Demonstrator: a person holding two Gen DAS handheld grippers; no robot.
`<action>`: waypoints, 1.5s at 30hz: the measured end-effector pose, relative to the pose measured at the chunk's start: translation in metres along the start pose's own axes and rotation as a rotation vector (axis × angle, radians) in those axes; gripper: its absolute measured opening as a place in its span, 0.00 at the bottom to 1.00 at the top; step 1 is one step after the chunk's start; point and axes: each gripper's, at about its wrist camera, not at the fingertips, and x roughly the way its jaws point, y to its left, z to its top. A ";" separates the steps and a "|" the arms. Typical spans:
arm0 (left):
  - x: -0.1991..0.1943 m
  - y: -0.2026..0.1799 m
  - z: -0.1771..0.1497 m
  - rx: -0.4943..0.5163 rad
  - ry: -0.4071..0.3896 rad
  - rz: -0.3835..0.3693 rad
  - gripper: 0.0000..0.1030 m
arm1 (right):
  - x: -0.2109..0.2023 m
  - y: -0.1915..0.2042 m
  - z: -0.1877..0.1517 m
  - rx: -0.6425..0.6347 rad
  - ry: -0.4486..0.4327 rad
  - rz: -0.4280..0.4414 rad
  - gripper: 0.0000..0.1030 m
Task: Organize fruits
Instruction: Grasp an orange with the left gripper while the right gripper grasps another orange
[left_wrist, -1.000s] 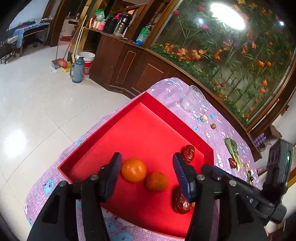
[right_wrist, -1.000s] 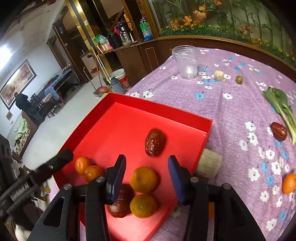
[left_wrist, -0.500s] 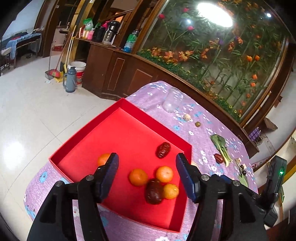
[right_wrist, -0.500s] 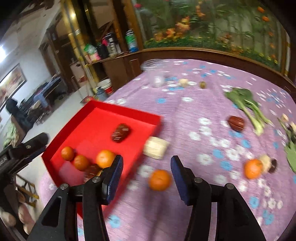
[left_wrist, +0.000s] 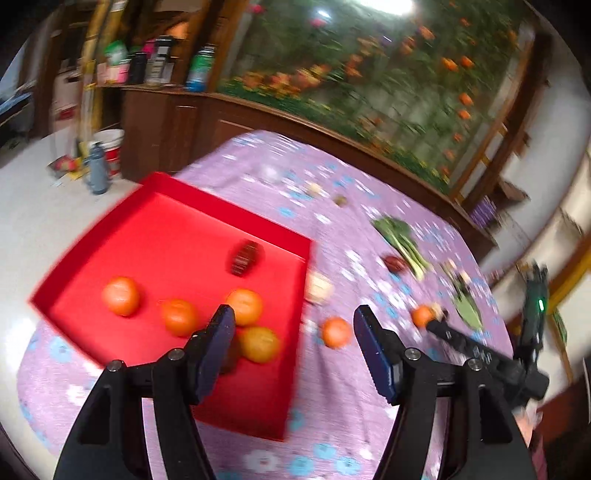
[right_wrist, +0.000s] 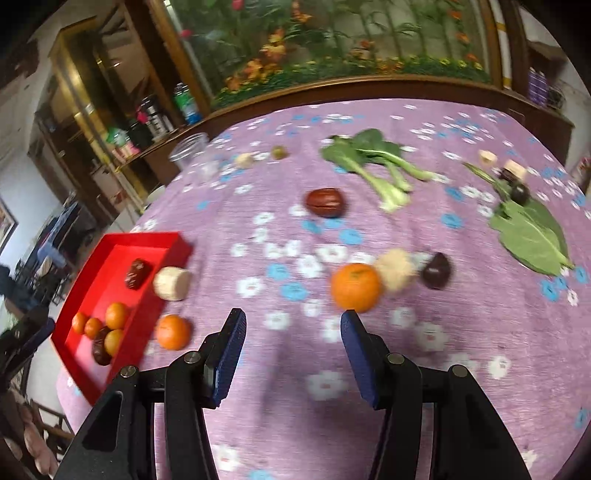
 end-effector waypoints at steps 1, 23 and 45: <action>0.005 -0.008 -0.002 0.024 0.013 -0.014 0.64 | -0.001 -0.007 0.000 0.012 -0.001 -0.008 0.56; 0.108 -0.052 -0.021 0.201 0.168 0.003 0.39 | -0.001 -0.066 -0.005 0.108 -0.005 -0.029 0.57; 0.134 -0.079 -0.029 0.363 0.164 0.067 0.68 | 0.049 -0.027 0.020 0.008 0.017 -0.069 0.58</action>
